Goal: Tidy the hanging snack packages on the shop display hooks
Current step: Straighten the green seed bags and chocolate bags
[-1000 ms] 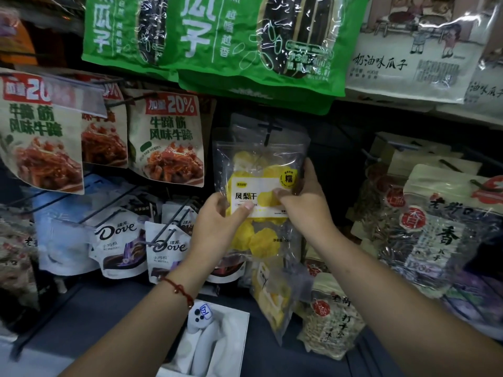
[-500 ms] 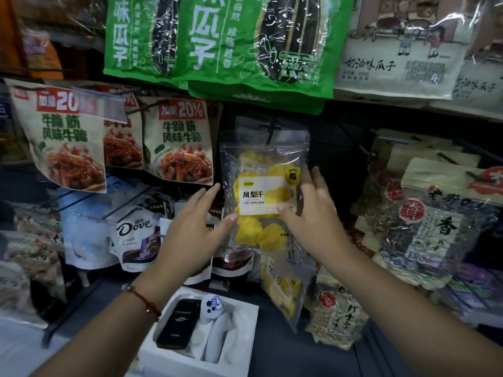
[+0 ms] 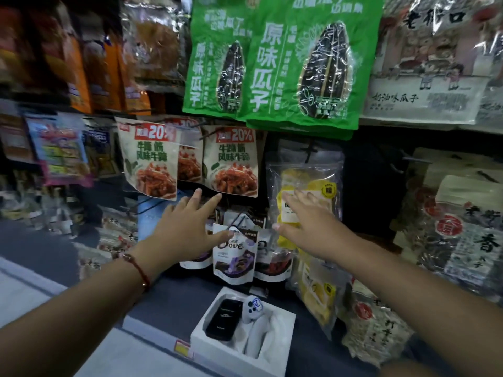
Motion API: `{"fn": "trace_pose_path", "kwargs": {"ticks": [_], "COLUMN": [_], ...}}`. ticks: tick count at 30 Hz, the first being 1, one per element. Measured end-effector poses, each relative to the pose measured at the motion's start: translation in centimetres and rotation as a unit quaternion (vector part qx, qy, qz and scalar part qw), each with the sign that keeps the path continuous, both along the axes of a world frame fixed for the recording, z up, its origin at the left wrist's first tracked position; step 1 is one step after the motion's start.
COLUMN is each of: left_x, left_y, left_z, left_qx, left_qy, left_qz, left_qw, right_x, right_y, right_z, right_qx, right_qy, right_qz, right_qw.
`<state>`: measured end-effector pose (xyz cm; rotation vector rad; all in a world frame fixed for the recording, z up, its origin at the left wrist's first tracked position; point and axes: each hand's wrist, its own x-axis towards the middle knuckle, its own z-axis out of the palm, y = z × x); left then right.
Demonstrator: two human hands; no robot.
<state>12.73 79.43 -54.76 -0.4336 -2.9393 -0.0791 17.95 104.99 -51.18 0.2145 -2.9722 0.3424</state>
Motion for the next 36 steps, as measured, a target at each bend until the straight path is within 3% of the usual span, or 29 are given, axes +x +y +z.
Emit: {"fn": "trace_pose_path", "kwargs": {"ticks": [13,16,19,21,24,28,33,36], "left_x": [-2.3,-4.5,-6.2,-7.6,-9.4,-11.0,-12.2,-12.5], "left_y": [-10.7,-12.9,-15.0,-16.5,-17.8,-18.5,-19.8,-20.7], "left_z": [2.7,2.9,2.6,1.8,-0.4,-3.3,-4.6,-5.2], "left_qx": [-0.042,-0.013,0.099,0.152,0.163,0.163,0.182,0.207], "left_qy": [-0.023,-0.024,-0.041,-0.034,-0.024,-0.007,0.006,0.023], "left_qz": [0.125,0.134,0.127,0.126,0.129,0.128,0.131,0.131], "left_qw": [0.991,0.991,0.986,0.98,0.978,0.978,0.975,0.969], "right_x": [-7.8,-11.5,-15.8,-18.4,-21.8,-25.5,-27.3,-27.1], "right_y": [-13.4,-17.0,-20.1,-21.8,-23.7,-25.4,-27.0,-27.5], "right_z": [2.6,2.1,1.5,0.9,-0.2,-1.1,-1.5,-1.4], "right_qx": [-0.008,-0.054,-0.178,-0.289,-0.411,-0.565,-0.65,-0.652], "right_qy": [-0.066,-0.095,-0.103,-0.092,-0.048,-0.036,-0.057,-0.052], "right_qz": [0.141,0.137,0.092,0.035,0.0,0.006,0.015,-0.001], "right_qw": [0.988,0.985,0.974,0.952,0.91,0.824,0.758,0.756]}}
